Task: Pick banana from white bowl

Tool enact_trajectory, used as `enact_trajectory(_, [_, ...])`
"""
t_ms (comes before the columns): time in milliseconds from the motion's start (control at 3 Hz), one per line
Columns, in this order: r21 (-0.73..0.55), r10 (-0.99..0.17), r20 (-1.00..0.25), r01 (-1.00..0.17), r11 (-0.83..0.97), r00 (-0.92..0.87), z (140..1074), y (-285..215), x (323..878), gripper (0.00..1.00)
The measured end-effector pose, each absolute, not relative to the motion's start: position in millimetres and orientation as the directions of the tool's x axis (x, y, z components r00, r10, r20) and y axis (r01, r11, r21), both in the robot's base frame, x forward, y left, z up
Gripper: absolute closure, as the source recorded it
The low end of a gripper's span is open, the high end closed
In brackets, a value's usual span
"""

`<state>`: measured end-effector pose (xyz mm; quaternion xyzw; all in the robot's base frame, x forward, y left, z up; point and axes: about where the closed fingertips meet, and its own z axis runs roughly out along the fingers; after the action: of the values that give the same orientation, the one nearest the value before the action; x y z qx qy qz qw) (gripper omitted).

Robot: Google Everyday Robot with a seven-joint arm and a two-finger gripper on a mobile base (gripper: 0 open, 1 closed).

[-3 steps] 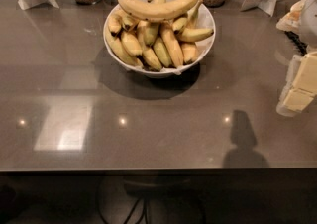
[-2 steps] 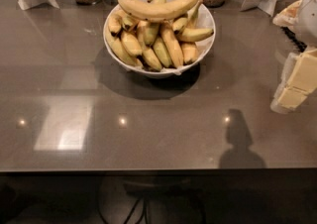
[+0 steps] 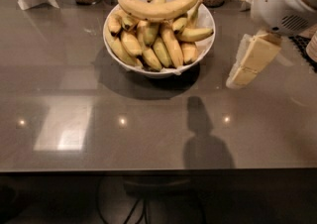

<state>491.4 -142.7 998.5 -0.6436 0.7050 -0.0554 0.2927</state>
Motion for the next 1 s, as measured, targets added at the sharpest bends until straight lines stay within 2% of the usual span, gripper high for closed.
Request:
enact_trajectory(667, [-0.522,-0.897,-0.417,-0.847,0.104,0.147,1006.5,-73.1,561.5,0.0])
enact_trajectory(1000, [-0.53,-0.895,-0.418,-0.842,0.103,0.154,1008.1,-71.2,563.9,0.0])
